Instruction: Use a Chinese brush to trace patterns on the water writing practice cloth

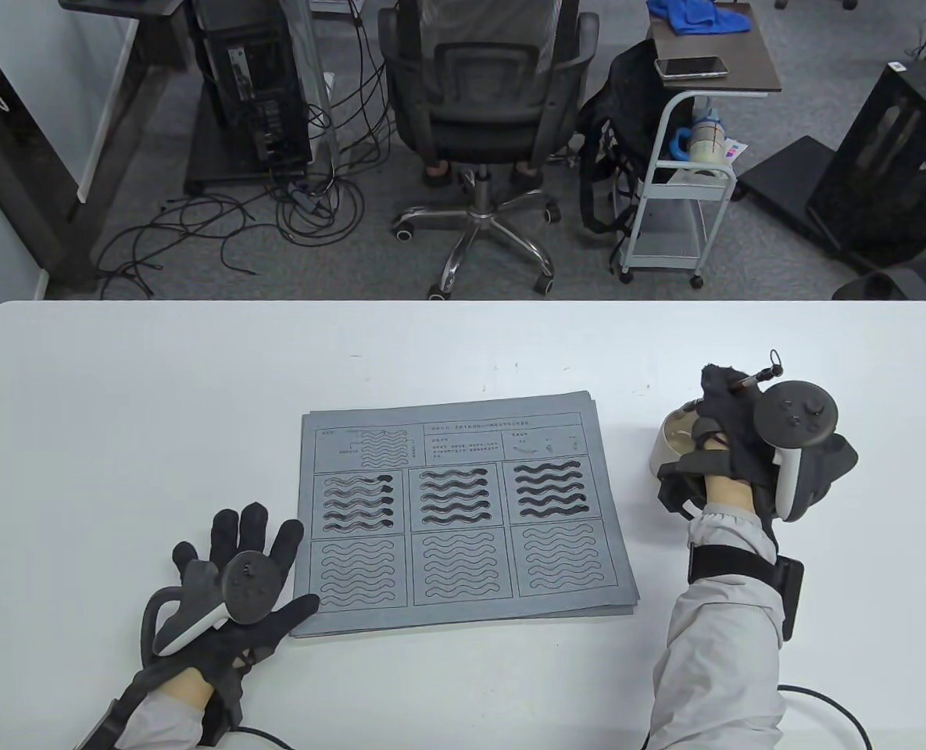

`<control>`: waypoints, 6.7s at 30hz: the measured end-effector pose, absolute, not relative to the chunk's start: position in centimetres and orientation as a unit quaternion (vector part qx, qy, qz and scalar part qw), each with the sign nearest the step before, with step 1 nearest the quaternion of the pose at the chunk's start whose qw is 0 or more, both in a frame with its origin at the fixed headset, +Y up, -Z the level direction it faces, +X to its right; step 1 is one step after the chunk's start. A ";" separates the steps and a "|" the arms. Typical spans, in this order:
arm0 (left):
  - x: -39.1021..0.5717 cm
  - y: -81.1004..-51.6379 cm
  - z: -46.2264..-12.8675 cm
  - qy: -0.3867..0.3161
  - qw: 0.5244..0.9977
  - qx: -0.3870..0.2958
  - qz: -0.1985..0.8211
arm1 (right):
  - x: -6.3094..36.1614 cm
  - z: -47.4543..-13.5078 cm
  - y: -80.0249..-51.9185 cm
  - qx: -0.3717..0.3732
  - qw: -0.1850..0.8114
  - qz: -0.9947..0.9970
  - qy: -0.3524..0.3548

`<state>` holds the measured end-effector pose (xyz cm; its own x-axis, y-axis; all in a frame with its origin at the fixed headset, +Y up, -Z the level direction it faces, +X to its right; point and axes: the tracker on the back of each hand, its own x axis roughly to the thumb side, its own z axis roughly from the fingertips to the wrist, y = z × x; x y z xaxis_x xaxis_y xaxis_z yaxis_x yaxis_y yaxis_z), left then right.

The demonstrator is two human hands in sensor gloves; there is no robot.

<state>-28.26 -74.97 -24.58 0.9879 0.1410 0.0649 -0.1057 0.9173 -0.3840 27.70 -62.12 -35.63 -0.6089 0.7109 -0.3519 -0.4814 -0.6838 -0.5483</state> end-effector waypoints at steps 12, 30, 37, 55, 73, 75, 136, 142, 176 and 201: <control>-28.3 -75.0 -24.6 -0.043 0.976 -0.202 0.067 | 28.8 -34.6 -61.8 -0.300 0.277 0.888 -0.211; -28.5 -75.1 -24.7 -0.034 0.976 -0.207 0.063 | 27.8 -33.3 -59.7 -0.273 0.218 0.905 -0.244; -29.2 -74.9 -24.9 -0.012 0.977 -0.205 0.061 | 27.9 -33.0 -62.0 -0.286 0.184 0.904 -0.260; -30.5 -75.0 -25.5 0.026 0.974 -0.213 0.072 | 28.3 -31.1 -60.7 -0.313 0.161 0.892 -0.282; -31.0 -75.4 -25.7 0.072 0.972 -0.221 0.026 | 23.7 -29.3 -58.0 -0.254 0.218 0.894 -0.299; -31.1 -75.4 -25.8 0.078 0.972 -0.219 0.026 | 21.6 -28.9 -57.5 -0.217 0.247 0.896 -0.300; -31.6 -76.0 -25.7 0.064 0.956 -0.273 0.082 | -8.6 -22.8 -70.4 0.089 0.308 0.913 -0.251; -31.6 -76.0 -25.7 0.066 0.956 -0.274 0.084 | -8.6 -22.8 -70.3 0.087 0.309 0.914 -0.249; -31.9 -75.9 -25.8 0.072 0.953 -0.281 0.092 | -8.7 -22.8 -70.2 0.086 0.287 0.920 -0.252; -32.0 -75.9 -25.8 0.073 0.952 -0.282 0.093 | -8.8 -22.8 -70.2 0.089 0.267 0.923 -0.261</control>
<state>-31.98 -75.86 -25.81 0.9723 0.1357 -0.1906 -0.2176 0.8237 -0.5237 -8.82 -70.18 -22.76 -0.8416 0.4460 0.3047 -0.5395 -0.7210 -0.4348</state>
